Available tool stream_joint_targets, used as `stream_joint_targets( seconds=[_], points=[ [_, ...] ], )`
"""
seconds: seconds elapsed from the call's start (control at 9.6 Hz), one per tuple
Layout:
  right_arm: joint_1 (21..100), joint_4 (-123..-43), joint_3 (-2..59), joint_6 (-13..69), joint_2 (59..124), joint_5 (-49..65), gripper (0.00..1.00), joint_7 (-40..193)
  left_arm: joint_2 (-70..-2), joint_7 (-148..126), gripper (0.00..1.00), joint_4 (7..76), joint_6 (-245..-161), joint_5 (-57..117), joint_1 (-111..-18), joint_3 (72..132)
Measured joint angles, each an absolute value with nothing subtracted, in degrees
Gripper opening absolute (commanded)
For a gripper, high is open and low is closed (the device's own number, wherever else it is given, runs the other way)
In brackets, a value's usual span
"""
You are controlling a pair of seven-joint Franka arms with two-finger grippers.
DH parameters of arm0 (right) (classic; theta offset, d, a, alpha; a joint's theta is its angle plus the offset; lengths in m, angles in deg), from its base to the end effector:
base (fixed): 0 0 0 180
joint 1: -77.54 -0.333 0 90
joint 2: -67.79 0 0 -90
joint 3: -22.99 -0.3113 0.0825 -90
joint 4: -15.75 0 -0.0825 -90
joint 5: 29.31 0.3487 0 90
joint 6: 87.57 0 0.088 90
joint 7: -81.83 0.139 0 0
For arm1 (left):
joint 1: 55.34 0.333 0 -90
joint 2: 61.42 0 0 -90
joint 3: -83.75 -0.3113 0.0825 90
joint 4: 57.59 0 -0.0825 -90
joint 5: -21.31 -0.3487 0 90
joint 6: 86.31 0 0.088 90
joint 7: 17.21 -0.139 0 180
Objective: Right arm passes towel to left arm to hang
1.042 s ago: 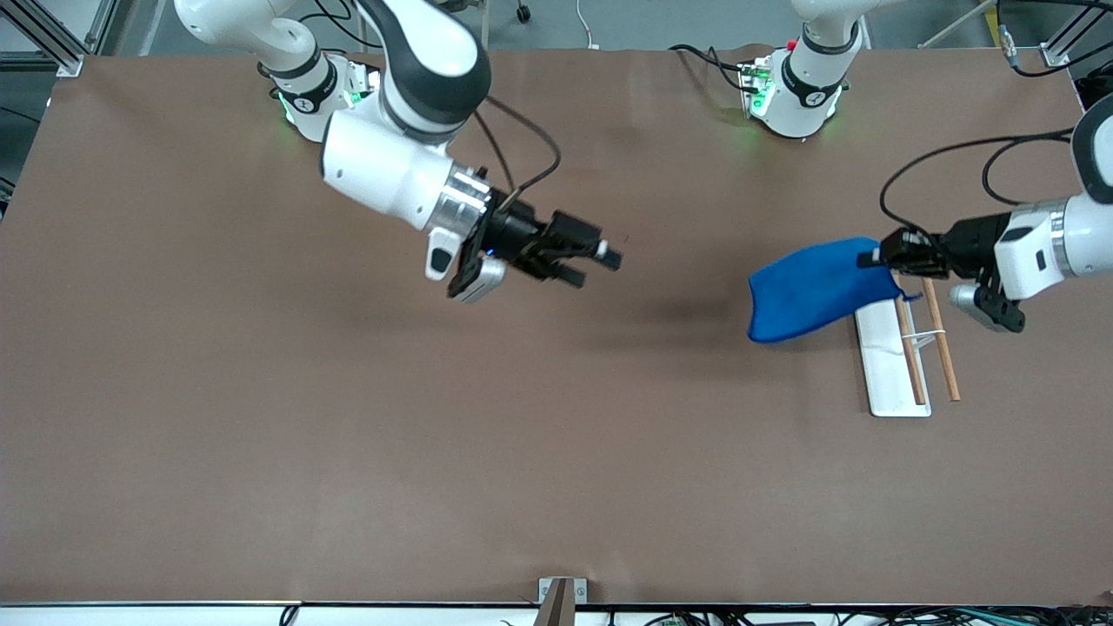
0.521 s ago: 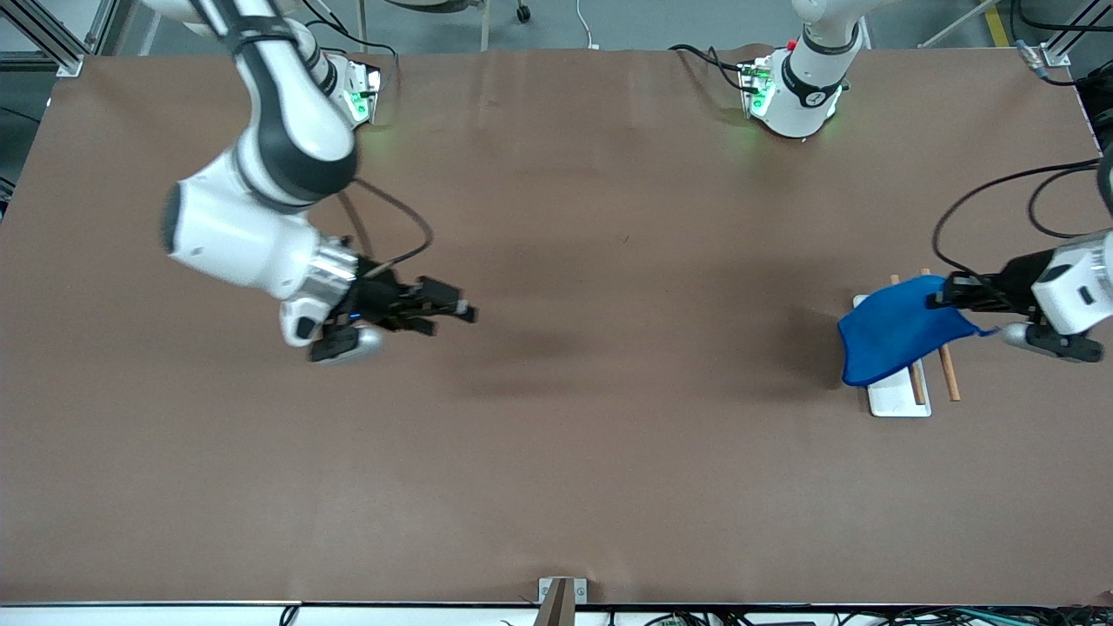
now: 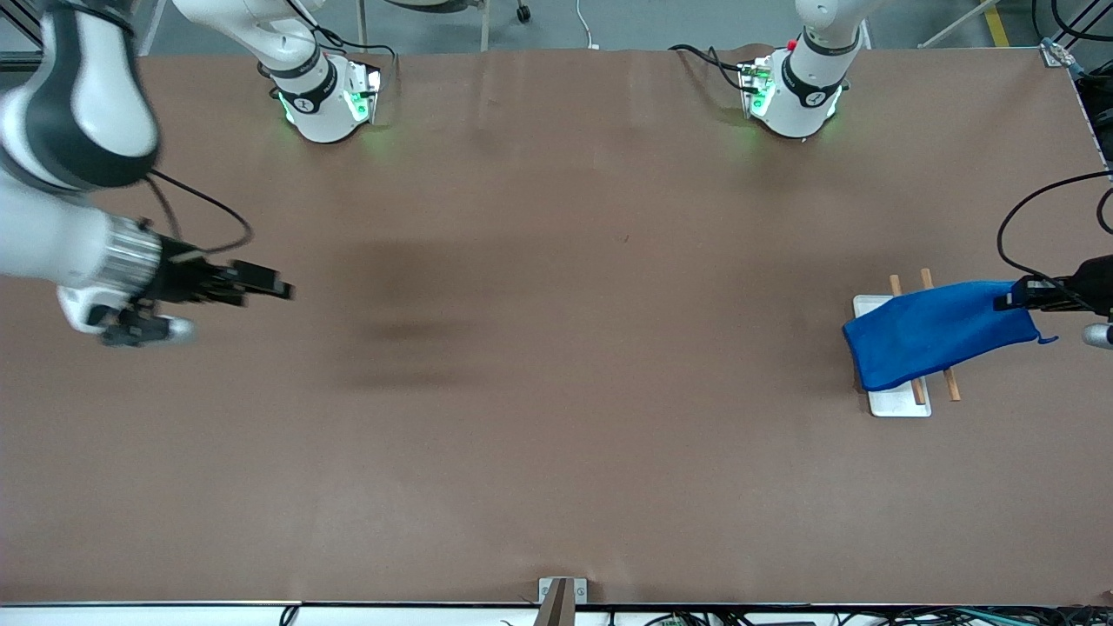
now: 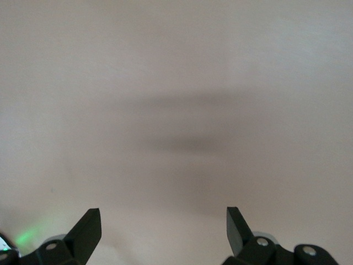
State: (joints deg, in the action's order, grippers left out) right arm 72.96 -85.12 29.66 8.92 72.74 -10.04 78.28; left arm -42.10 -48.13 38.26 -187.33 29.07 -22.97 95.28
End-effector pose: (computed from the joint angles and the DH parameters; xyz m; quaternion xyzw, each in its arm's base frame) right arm 0.5344 0.0245 0.4757 -0.9838 0.0200 0.0718 0.1630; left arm 0.5475 0.2010 0.3752 0.9859 -0.0646 -0.0651 0.1403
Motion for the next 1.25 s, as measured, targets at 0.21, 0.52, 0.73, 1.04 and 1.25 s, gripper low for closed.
stream_joint_targets(
  seconds=[0.21, 0.52, 0.73, 1.04, 1.25],
  points=[
    [77.59, -85.03, 29.6, 5.64, 69.07, -14.67, 1.0, 78.28, -39.49, -49.52, 0.01, 38.25, -189.78, 27.68, -21.42, 95.27],
    [78.83, -84.56, 28.82, 5.91, 65.01, -23.8, 1.0, 79.74, -36.88, -49.47, 1.0, 38.24, -192.69, 27.24, -21.52, 95.53],
    [78.25, -80.13, 26.54, 4.08, 64.16, -27.58, 1.0, 88.08, -36.78, -49.41, 1.0, 37.9, -194.01, 27.24, -21.58, 95.63],
    [78.14, -72.04, 26.29, -2.37, 64.21, -27.85, 1.0, 91.23, -38.46, -48.33, 1.0, 34.34, -194.89, 27.23, -21.76, 96.14],
    [78.09, -69.83, 26.37, -3.67, 65.31, -28.09, 1.0, 88.98, -42.98, -44.93, 1.0, 33.47, -194.83, 27.21, -22.02, 97.83]
  ],
)
